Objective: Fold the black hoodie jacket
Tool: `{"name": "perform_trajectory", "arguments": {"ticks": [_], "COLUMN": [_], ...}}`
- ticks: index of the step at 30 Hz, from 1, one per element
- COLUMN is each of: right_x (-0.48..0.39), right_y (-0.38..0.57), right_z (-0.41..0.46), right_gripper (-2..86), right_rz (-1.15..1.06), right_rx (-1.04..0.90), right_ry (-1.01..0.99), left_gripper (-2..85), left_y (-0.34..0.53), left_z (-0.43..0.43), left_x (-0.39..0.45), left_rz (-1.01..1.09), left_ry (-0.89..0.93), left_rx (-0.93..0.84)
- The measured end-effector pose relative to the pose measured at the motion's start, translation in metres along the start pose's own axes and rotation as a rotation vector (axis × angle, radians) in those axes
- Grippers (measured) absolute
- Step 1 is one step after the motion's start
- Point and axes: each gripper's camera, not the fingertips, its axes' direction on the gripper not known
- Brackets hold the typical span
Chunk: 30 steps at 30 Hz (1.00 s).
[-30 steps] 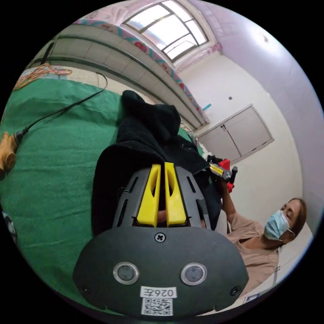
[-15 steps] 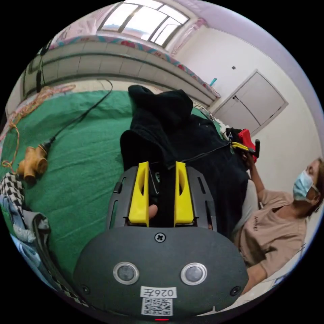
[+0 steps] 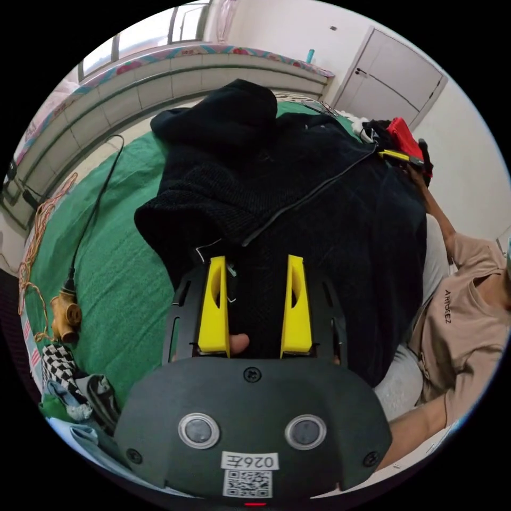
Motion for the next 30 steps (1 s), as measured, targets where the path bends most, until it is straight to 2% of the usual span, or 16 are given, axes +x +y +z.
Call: {"name": "perform_trajectory", "arguments": {"ticks": [4, 8, 13, 16, 19, 21, 24, 26, 30], "right_x": [-0.025, -0.022, 0.013, 0.028, 0.037, 0.040, 0.050, 0.060, 0.086], "right_y": [0.041, 0.082, 0.154, 0.188, 0.217, 0.231, 0.255, 0.270, 0.307], "right_z": [-0.044, -0.099, -0.177, -0.203, -0.221, -0.229, -0.243, -0.252, -0.266], "right_gripper": [-1.2, -1.3, -1.4, -1.5, -1.5, -1.5, -1.5, -1.5, -1.5], "right_rz": [-0.142, -0.121, 0.012, 0.052, 0.049, 0.018, -0.019, -0.013, 0.033], "right_rx": [0.132, 0.297, 0.520, 0.592, 0.646, 0.660, 0.709, 0.759, 0.891], "right_ry": [0.091, 0.032, -0.198, -0.299, -0.405, -0.476, -0.586, -0.634, -0.740], "left_gripper": [20.4, 21.1, 17.5, 17.1, 16.7, 14.4, 15.3, 18.8, 24.1], "left_y": [0.007, 0.006, -0.003, -0.006, -0.007, -0.006, -0.005, -0.009, -0.009], "left_z": [-0.003, 0.012, 0.011, 0.018, 0.012, -0.007, -0.019, -0.008, 0.035], "left_x": [0.008, 0.021, 0.044, 0.050, 0.063, 0.077, 0.090, 0.092, 0.077], "left_rz": [-0.001, 0.021, 0.101, 0.113, 0.151, 0.211, 0.301, 0.325, 0.295], "left_ry": [-0.011, -0.081, -0.127, -0.134, -0.234, -0.298, -0.207, -0.176, -0.146], "left_rx": [0.045, -0.008, -0.027, -0.061, -0.046, 0.055, 0.161, 0.113, -0.100]}}
